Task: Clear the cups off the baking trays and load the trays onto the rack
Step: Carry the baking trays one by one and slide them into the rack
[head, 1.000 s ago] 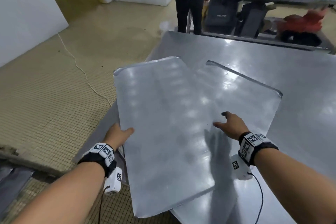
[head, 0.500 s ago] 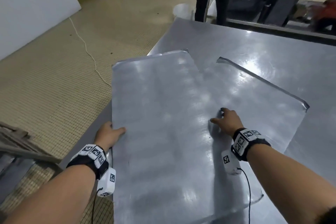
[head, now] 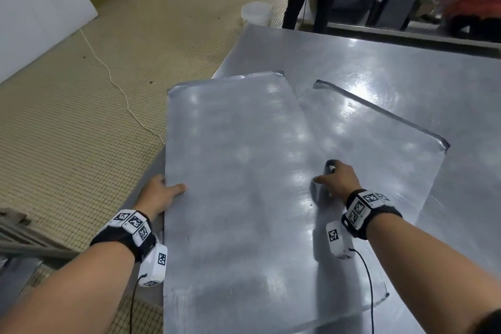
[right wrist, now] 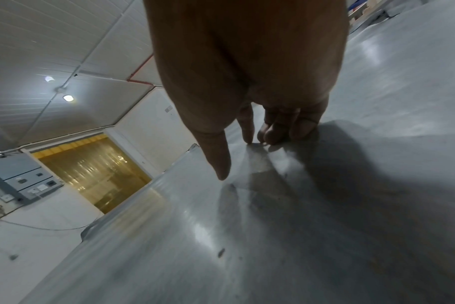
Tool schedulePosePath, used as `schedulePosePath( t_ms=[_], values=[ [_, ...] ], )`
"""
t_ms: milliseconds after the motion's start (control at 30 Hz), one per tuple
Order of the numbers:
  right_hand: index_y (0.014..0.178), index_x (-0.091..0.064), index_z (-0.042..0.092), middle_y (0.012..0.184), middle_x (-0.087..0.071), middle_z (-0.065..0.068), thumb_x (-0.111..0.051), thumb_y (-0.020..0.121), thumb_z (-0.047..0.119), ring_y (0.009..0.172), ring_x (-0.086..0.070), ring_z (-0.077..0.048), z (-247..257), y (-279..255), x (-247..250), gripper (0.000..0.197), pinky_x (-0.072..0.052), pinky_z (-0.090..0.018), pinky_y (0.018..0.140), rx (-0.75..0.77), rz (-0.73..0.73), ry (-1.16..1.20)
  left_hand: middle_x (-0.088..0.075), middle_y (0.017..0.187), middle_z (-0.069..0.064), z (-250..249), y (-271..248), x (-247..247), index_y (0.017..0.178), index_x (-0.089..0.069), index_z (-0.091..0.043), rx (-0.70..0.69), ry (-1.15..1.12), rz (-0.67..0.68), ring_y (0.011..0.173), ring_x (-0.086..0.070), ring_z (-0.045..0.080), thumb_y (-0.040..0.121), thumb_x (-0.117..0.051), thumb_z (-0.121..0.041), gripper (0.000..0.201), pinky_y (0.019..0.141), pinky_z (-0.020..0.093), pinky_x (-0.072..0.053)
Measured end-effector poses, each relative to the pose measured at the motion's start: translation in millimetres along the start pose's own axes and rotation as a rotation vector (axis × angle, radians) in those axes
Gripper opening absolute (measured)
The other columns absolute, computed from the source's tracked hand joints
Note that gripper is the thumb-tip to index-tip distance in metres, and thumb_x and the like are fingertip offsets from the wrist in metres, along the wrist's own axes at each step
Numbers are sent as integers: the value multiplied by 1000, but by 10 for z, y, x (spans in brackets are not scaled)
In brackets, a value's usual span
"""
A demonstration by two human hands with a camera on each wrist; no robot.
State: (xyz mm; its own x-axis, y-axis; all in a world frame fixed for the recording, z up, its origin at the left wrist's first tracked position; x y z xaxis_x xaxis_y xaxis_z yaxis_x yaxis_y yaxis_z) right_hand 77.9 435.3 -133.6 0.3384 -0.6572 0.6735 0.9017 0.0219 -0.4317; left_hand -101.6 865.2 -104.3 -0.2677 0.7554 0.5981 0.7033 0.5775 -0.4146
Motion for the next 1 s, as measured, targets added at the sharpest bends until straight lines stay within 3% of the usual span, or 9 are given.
schedulePosePath(
  t_ms=[167, 300, 500, 600, 667, 733, 800, 933, 1000],
  values=[
    [142, -48, 22, 133, -45, -18, -82, 73, 30, 110, -59, -38, -121, -173, -60, 77, -52, -50, 97, -94, -81, -46, -75, 104, 8, -72, 293, -6, 99, -66, -15, -31, 57, 98, 92, -72, 26, 70, -90, -30, 40, 91, 49, -57],
    [139, -50, 25, 130, -47, -18, -82, 72, 31, 107, -60, -39, -241, -315, -38, 75, -53, -50, 94, -177, -134, -42, -75, 106, 8, -179, 506, -55, 109, -68, -12, -90, 122, 167, 94, -72, 27, 71, -88, -35, 49, 92, 49, -57],
    [135, -52, 28, 126, -54, -16, -83, 68, 35, 109, -58, -37, -341, -530, -34, 74, -54, -45, 92, -226, -164, -35, -73, 103, 7, -309, 657, -71, 91, -58, -21, -124, 178, 210, 93, -70, 29, 72, -88, -38, 39, 90, 49, -57],
    [125, -57, 27, 119, -59, -11, -81, 64, 37, 109, -58, -34, -293, -534, -8, 67, -52, -41, 90, -238, -167, -50, -71, 100, 7, -340, 764, -31, 91, -58, -19, -132, 230, 238, 92, -68, 30, 67, -85, -50, 48, 88, 48, -57],
    [107, -63, 21, 108, -63, -8, -79, 62, 41, 103, -60, -33, -193, -481, 35, 51, -53, -40, 86, -208, -164, -52, -71, 100, 7, -345, 855, -24, 92, -58, -19, -116, 205, 262, 91, -69, 31, 62, -83, -56, 54, 86, 50, -58],
    [98, -64, 11, 100, -65, -10, -82, 70, 33, 98, -63, -33, -54, -375, 82, 39, -52, -40, 83, -157, -164, -14, -72, 100, 7, -391, 863, -18, 92, -59, -20, -117, 135, 254, 90, -70, 29, 72, -84, -46, 41, 85, 49, -59],
    [102, -66, 2, 100, -67, -14, -81, 77, 22, 97, -64, -34, 68, -242, 122, 35, -50, -40, 82, -123, -170, 13, -73, 99, 7, -412, 867, -34, 96, -63, -15, -108, 61, 247, 88, -71, 28, 82, -81, -30, 28, 83, 47, -60],
    [122, -60, -6, 118, -66, -23, -81, 80, 16, 109, -62, -38, 155, -19, 170, 52, -49, -46, 97, -143, -184, 97, -76, 101, 10, -370, 923, -72, 110, -65, -7, -77, -42, 245, 87, -74, 29, 81, -82, -24, 37, 84, 50, -60],
    [131, -56, -3, 127, -62, -21, -82, 81, 17, 115, -59, -37, 142, 45, 180, 60, -47, -47, 103, -161, -180, 155, -76, 102, 8, -333, 917, -87, 112, -63, -7, -80, -62, 247, 89, -74, 27, 80, -84, -23, 42, 84, 45, -60]
  ],
)
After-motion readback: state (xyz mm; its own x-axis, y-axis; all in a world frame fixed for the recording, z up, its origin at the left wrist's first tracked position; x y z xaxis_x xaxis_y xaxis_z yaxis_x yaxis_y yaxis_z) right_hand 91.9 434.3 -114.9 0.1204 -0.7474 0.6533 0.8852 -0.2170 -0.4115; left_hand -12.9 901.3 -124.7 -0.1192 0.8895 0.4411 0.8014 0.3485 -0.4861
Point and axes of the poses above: each hand's wrist, its own y-axis towards the middle knuckle, its own x-axis out of the back of the hand, z = x × y, the point moved 2 cm from there along y, towards the middle knuckle
